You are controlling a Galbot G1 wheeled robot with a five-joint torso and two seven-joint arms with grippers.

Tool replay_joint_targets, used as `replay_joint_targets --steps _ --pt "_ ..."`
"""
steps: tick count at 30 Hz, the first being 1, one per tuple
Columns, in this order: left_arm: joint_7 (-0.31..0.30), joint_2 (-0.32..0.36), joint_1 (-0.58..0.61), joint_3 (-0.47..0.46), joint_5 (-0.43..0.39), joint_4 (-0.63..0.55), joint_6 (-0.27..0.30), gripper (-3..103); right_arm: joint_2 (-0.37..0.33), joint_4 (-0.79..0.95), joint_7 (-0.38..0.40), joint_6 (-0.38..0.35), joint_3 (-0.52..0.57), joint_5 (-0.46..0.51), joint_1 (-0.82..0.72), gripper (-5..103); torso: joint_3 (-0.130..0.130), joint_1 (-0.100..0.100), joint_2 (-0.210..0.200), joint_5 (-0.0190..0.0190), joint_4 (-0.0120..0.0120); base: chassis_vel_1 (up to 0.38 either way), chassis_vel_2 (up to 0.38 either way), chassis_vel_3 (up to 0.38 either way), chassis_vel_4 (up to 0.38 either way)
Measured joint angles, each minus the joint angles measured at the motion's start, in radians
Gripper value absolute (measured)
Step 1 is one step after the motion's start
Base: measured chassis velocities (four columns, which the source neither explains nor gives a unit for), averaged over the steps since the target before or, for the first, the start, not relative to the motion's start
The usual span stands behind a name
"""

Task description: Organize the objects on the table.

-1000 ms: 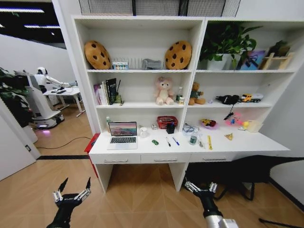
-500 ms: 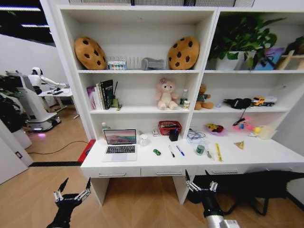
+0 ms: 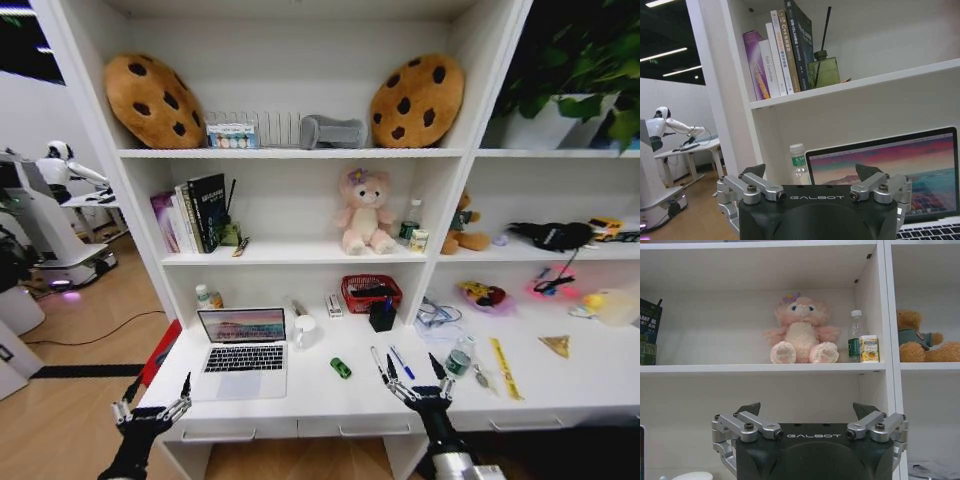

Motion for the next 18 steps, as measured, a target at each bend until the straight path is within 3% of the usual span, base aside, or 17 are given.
replay_joint_targets --steps 14,18 --pt "-0.004 0.046 -0.015 -0.013 -0.033 -0.012 0.004 99 -0.018 0.009 0.011 -0.048 0.006 0.006 0.005 100 -0.001 -0.002 0.001 0.0000 -0.0002 -0.008 0.007 0.004 0.006" --pt "-0.006 0.094 -0.027 -0.031 -0.089 0.010 0.018 84 -0.025 -0.016 0.020 -0.056 0.006 0.010 0.027 100 0.000 -0.002 0.001 -0.0002 0.0000 0.000 0.000 0.000 0.000"
